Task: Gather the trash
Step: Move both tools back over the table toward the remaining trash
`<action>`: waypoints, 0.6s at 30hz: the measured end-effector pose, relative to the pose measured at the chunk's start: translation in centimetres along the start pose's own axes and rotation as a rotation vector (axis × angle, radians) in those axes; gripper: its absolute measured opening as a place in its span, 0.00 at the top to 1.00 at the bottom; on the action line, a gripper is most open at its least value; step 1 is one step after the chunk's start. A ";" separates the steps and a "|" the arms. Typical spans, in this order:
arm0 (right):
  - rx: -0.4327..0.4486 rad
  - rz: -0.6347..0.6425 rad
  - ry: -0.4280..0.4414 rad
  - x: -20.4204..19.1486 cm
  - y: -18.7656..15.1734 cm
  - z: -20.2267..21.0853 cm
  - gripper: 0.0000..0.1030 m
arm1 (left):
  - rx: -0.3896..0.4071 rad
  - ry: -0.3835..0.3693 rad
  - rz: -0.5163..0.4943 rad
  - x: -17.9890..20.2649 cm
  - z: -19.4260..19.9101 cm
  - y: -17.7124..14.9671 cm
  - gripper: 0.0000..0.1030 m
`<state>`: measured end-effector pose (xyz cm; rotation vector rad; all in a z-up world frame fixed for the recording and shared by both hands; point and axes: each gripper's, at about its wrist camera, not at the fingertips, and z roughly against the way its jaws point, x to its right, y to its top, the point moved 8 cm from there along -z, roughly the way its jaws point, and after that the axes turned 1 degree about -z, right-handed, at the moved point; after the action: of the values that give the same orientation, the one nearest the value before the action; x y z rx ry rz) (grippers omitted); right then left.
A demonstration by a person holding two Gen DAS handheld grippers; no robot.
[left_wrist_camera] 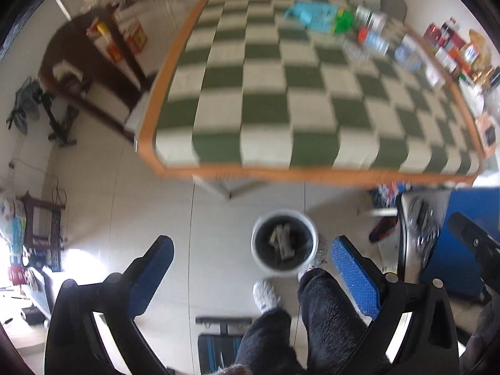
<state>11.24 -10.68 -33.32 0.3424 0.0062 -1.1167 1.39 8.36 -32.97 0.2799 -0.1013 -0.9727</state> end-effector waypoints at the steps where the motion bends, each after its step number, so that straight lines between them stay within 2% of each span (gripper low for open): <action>1: 0.015 -0.019 0.007 0.3 1.8 0.8 0.00 | 0.021 -0.002 0.001 0.7 0.5 2.0 0.00; 5: 0.065 -0.073 0.007 2.4 7.1 2.5 0.00 | 0.055 -0.017 0.004 3.4 1.2 8.6 0.00; 9: 0.083 -0.126 0.012 5.3 13.2 2.3 0.00 | 0.040 -0.030 0.027 6.2 0.1 15.4 0.00; 13: 0.057 -0.177 0.005 9.4 21.1 0.1 0.00 | -0.038 -0.072 0.108 9.6 -3.7 21.8 0.00; 18: 0.008 -0.244 0.004 14.4 30.1 -4.0 0.00 | -0.160 -0.137 0.182 14.4 -9.3 27.6 0.01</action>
<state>44.85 -10.46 -31.62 0.3575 0.0484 -1.3581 33.53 12.86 -34.79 0.0555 -0.1700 -0.8130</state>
